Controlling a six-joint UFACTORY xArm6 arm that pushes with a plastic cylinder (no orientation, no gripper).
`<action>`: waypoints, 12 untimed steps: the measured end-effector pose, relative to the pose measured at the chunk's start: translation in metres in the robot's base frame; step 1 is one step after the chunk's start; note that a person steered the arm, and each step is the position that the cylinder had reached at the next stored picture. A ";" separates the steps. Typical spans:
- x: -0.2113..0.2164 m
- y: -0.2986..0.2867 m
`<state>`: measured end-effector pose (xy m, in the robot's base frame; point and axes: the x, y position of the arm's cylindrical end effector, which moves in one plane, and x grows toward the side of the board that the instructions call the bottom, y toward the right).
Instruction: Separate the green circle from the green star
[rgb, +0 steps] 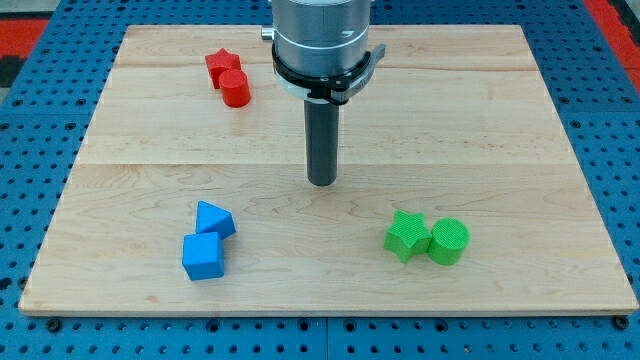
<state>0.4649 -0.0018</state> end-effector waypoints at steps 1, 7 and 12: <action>0.000 0.000; 0.088 0.271; 0.030 0.039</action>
<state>0.4945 0.0373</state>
